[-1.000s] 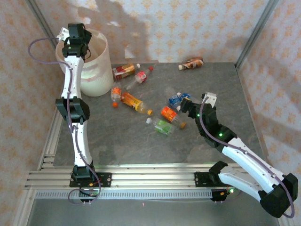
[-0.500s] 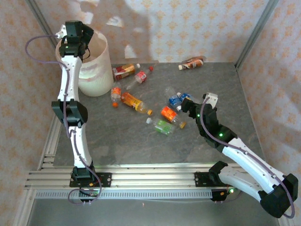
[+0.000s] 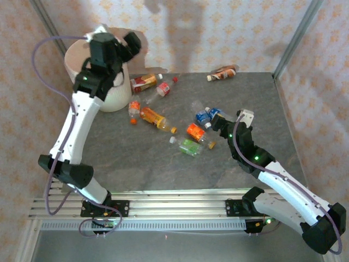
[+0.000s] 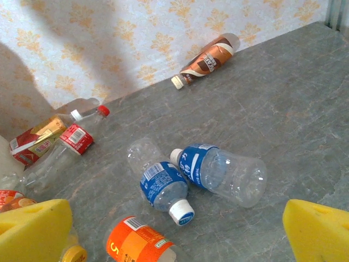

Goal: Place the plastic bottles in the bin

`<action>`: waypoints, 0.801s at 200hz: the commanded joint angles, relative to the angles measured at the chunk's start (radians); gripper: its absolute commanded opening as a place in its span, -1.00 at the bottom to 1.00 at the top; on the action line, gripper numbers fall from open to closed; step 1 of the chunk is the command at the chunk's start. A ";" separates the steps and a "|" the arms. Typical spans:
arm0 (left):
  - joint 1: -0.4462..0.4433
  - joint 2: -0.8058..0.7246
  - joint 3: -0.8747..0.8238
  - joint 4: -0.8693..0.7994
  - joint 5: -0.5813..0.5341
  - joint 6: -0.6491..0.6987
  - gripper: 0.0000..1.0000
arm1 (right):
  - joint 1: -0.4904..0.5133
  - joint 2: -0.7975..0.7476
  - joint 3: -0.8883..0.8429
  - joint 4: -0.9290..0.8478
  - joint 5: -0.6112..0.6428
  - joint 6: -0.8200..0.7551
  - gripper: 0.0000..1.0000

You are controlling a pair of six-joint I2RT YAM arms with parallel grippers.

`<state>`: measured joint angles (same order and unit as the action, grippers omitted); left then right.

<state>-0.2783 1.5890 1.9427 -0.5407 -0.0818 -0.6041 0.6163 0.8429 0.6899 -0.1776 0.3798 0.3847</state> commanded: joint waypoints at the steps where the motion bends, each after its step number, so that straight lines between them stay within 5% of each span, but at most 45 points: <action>1: -0.114 -0.032 -0.132 0.032 -0.073 0.106 1.00 | 0.001 -0.015 -0.012 0.020 0.051 0.023 0.99; 33: -0.248 -0.073 -0.276 0.005 -0.165 0.076 1.00 | 0.001 -0.005 -0.013 0.014 0.057 0.020 0.99; 84: -0.257 -0.058 -0.484 -0.059 -0.187 -0.123 1.00 | 0.000 0.015 -0.012 0.025 0.046 0.019 0.99; 160: -0.077 0.137 -0.445 -0.193 -0.153 0.210 1.00 | 0.000 0.012 0.003 -0.009 0.027 0.003 0.99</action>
<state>-0.4171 1.6718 1.4578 -0.6456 -0.2173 -0.5495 0.6163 0.8604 0.6861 -0.1722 0.4004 0.3851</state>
